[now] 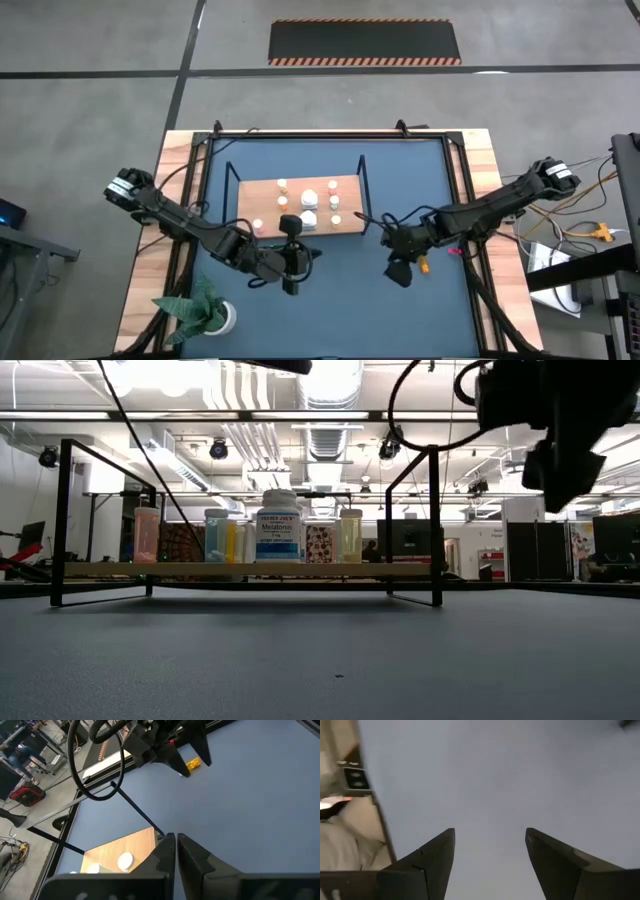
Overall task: Pick and place medicine bottles onto shelf by color
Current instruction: Put the orange pill bottle on the shelf
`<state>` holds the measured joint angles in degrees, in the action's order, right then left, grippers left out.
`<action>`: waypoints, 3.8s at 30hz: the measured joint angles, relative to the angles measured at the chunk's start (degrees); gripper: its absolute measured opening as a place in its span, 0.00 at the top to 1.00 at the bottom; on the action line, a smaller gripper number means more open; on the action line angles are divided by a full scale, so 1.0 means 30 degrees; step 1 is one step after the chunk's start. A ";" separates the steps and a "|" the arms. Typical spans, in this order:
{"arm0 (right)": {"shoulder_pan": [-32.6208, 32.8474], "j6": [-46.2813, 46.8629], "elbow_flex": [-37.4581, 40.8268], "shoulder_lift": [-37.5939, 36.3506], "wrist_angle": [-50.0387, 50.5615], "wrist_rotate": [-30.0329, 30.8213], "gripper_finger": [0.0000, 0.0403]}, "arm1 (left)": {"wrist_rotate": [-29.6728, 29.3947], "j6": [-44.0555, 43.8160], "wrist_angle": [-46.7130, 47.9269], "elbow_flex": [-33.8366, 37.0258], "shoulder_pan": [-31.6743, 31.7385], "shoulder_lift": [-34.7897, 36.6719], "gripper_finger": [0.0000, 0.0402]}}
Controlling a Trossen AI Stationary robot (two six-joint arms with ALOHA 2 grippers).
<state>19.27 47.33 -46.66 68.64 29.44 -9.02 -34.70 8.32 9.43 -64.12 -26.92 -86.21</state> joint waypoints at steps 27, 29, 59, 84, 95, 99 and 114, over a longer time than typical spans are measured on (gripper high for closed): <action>0.4061 1.0486 0.2658 0.0570 0.5086 0.1535 0.42 | -0.1122 0.0008 -0.0021 0.0271 0.0095 0.0007 1.00; 0.4125 1.0864 0.3131 0.0532 0.4742 0.1352 0.42 | -0.1122 -0.0007 -0.0048 0.0271 0.0095 0.0007 1.00; 0.4153 0.9446 0.4686 0.0495 0.4477 0.2423 0.78 | -0.1109 0.0015 -0.0488 0.0315 0.0102 0.0007 1.00; 0.2460 -1.6058 0.4040 0.0524 -1.6423 0.7439 0.76 | -0.1078 -0.0211 -0.3467 0.0388 0.0102 0.0007 1.00; 0.1560 -1.9527 0.4548 0.2700 -2.5575 0.7460 0.76 | -0.0486 -0.0648 -0.5722 0.0201 0.0000 0.0022 0.93; 0.1250 -1.9356 0.4204 0.3813 -2.5591 0.7567 0.76 | -0.0159 -0.0648 -0.7175 0.0297 0.0018 0.0018 0.79; 0.0685 -1.8725 0.3790 0.4568 -2.5405 0.7606 0.76 | 0.0087 -0.0656 -0.8620 0.0708 0.0504 -0.1919 0.50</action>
<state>21.32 -8.84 -35.29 82.35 -46.77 13.80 -34.44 6.35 -16.43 -62.00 -25.40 -91.97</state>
